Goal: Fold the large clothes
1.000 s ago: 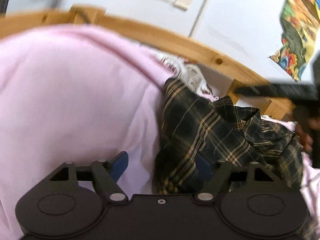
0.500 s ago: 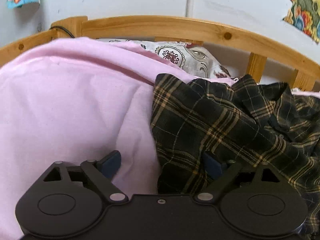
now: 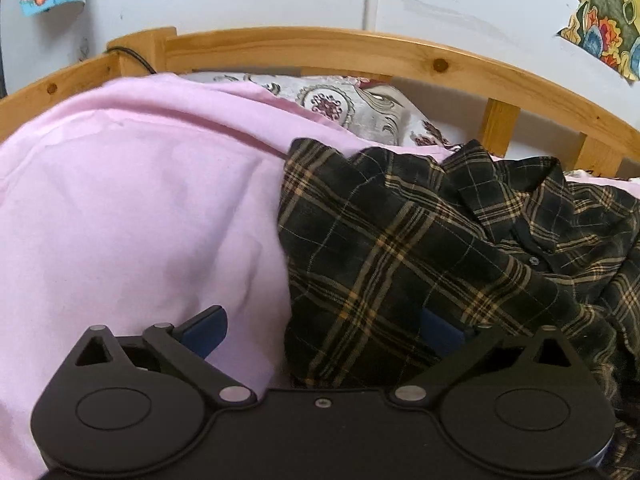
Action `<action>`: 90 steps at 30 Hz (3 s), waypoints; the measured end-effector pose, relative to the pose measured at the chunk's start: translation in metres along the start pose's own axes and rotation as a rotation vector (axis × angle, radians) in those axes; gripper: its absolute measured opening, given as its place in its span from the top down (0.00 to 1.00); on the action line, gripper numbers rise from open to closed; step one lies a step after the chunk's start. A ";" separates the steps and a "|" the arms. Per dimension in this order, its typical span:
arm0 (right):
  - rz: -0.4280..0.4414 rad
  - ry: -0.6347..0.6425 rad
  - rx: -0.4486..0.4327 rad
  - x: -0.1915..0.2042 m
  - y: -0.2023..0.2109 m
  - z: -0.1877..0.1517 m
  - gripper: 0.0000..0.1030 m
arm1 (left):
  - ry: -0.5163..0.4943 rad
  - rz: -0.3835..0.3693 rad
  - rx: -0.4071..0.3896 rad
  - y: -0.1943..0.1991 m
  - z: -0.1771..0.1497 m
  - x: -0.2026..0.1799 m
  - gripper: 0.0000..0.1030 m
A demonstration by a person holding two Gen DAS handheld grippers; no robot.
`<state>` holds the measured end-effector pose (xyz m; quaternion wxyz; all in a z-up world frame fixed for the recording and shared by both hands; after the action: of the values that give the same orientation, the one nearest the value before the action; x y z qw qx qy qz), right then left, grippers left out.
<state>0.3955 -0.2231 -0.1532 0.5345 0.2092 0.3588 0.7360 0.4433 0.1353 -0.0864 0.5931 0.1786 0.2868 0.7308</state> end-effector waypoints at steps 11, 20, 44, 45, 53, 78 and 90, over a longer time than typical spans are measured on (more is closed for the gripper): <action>-0.072 0.071 -0.041 0.003 -0.001 0.009 0.04 | -0.007 0.040 0.023 -0.014 -0.001 0.006 0.01; 0.060 0.070 -0.158 0.003 -0.001 0.067 0.00 | -0.077 -0.061 -0.150 -0.007 0.035 -0.024 0.01; 0.052 0.079 -0.197 -0.007 -0.018 0.109 0.00 | -0.137 0.026 -0.107 -0.058 0.065 -0.033 0.01; 0.044 0.061 -0.201 -0.012 -0.021 0.115 0.00 | -0.148 0.026 -0.116 -0.058 0.070 -0.034 0.01; 0.053 -0.101 -0.188 -0.043 -0.084 0.172 0.00 | -0.320 -0.020 -0.257 -0.082 0.122 -0.067 0.01; 0.036 -0.151 -0.087 -0.038 -0.155 0.199 0.47 | -0.284 -0.272 -0.048 -0.151 0.116 -0.142 0.19; -0.037 -0.170 -0.169 -0.037 -0.125 0.203 0.85 | -0.107 -0.228 -0.050 -0.134 0.126 -0.130 0.86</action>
<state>0.6285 -0.1739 -0.1114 0.5923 0.2185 0.2527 0.7332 0.6516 0.0528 -0.0636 0.6910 0.1687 0.2548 0.6551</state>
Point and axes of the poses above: each gripper's, at about its wrist camera, not at the fingertips, and y roughly against the way its jaws point, x to its left, z to its top, the point moved 9 cm from there along -y, roughly the way its jaws point, and after that the axes turned 2 degrees about y, right-handed, at the moved point
